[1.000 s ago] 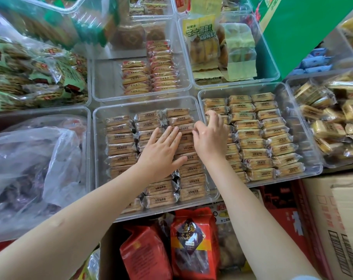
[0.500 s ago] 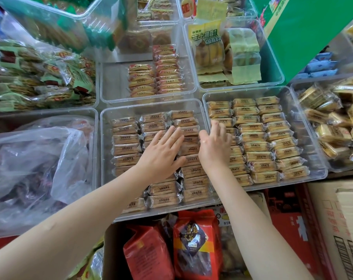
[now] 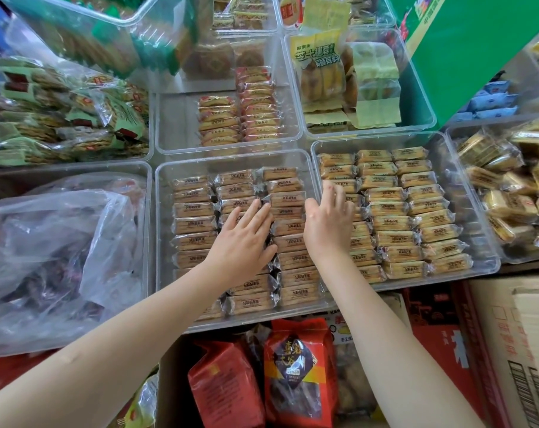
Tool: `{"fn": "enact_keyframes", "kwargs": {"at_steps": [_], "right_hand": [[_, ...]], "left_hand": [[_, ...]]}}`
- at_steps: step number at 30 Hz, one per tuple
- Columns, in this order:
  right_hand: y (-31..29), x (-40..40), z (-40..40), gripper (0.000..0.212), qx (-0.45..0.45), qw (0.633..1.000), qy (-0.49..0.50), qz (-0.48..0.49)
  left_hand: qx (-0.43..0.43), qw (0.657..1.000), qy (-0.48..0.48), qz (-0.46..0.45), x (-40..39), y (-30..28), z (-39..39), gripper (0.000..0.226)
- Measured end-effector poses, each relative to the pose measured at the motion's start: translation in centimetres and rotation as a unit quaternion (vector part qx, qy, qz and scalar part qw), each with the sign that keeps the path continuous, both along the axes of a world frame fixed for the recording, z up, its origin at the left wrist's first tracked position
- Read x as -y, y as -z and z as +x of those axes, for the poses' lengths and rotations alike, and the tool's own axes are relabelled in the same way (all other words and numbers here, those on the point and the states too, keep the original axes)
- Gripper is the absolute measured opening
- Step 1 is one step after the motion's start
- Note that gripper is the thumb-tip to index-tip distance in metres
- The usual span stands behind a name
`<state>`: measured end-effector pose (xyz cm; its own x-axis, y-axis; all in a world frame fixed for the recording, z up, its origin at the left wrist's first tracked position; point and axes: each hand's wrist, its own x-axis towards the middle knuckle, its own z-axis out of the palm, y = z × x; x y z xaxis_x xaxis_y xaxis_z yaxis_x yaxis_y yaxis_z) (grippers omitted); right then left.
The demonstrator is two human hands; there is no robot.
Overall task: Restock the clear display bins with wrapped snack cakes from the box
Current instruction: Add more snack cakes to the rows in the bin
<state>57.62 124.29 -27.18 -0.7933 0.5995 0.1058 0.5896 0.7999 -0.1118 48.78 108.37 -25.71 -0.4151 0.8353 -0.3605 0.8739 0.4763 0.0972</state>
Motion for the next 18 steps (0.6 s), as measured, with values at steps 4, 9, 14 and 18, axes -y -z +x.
{"fn": "enact_keyframes", "kwargs": {"at_steps": [4,9,14,18], "right_hand": [[0.3,-0.1,0.1,0.007,-0.072,0.997,0.000,0.029],[0.1,0.0,0.1,0.012,-0.090,0.994,-0.015,0.052],[0.0,0.0,0.1,0.012,-0.028,1.000,-0.008,0.005],[0.0,-0.6,0.3,0.010,-0.066,0.995,0.014,-0.073]], "left_hand": [[0.006,1.000,-0.003,0.017,0.1,0.2,0.1,0.072],[0.012,1.000,0.010,0.019,-0.6,0.4,0.5,0.077],[0.017,1.000,0.017,0.011,-1.0,0.7,0.2,0.081],[0.012,0.999,0.035,0.017,-0.7,0.0,-0.1,0.078]]}}
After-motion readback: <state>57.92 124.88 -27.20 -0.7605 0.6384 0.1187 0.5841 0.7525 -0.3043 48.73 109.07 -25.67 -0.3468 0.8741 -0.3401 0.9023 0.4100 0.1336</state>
